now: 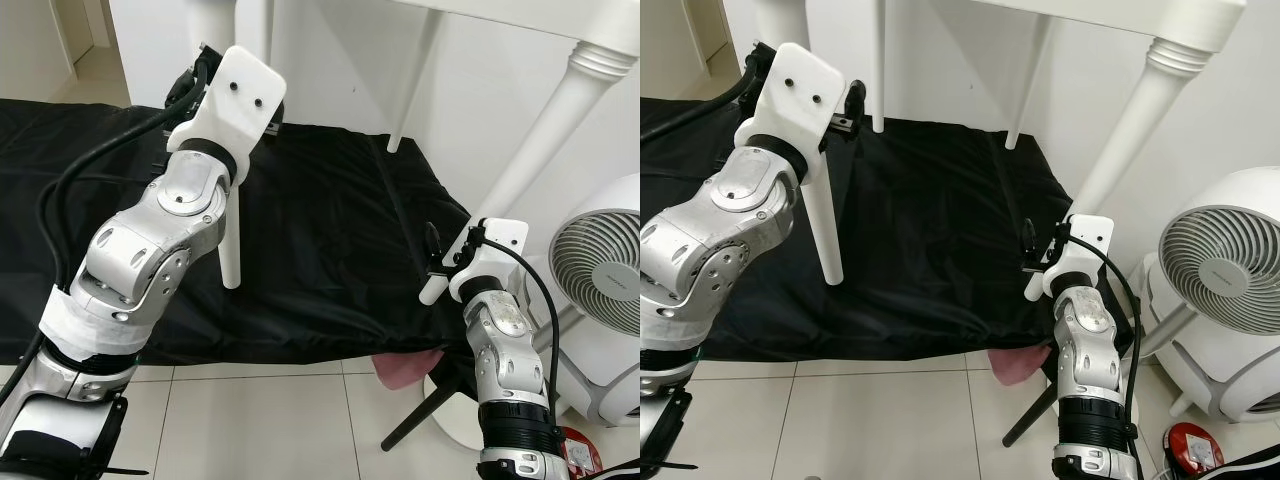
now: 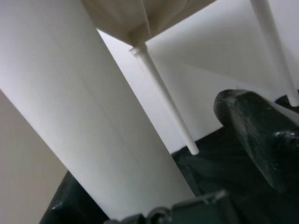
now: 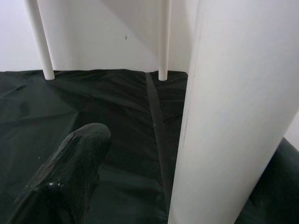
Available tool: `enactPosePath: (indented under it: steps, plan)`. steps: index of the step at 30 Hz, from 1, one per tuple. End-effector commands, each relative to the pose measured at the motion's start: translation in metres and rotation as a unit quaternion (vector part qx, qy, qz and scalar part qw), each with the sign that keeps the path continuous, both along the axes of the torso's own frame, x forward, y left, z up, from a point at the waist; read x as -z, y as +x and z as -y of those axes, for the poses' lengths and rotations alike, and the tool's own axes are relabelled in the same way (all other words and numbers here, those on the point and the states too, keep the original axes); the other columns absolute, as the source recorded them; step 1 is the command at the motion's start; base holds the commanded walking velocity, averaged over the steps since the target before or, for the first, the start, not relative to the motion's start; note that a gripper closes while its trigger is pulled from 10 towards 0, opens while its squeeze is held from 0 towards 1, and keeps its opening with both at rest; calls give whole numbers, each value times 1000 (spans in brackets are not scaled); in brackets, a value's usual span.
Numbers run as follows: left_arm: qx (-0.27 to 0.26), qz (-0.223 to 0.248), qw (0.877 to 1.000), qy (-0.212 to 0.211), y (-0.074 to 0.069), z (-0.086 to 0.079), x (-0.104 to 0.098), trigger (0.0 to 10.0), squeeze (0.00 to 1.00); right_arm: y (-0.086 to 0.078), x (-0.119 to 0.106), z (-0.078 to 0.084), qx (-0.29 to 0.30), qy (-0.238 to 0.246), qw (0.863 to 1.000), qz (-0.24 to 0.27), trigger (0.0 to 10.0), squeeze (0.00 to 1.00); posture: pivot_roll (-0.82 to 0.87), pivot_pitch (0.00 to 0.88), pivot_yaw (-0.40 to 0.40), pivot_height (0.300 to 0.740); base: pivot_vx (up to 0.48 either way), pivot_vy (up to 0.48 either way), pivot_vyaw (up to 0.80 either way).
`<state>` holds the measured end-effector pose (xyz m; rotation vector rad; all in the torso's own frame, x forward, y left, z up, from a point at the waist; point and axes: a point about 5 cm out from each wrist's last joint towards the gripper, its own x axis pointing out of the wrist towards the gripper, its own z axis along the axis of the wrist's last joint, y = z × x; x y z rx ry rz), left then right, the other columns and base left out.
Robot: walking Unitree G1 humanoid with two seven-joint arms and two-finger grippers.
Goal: Building children table
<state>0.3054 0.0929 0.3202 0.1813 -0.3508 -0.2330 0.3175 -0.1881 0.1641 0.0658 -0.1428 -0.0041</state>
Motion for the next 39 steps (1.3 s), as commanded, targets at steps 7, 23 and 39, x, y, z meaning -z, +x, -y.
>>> enactPosePath:
  steps: [7,23,39]
  plan:
    - [27,-20,999,11,-5,6,7,10000,0,0,14,-15,-46,2,999,-29,10000,0,36,0,-111,740,0,0,0]
    - [-97,-42,994,-22,7,-26,15,10000,0,-16,-4,-23,-97,-2,993,61,10000,0,32,4,-122,740,0,0,0]
    - [-105,-49,993,-29,6,-27,16,10000,0,-40,-8,-2,-19,3,994,112,10000,0,17,12,-115,740,0,0,0]
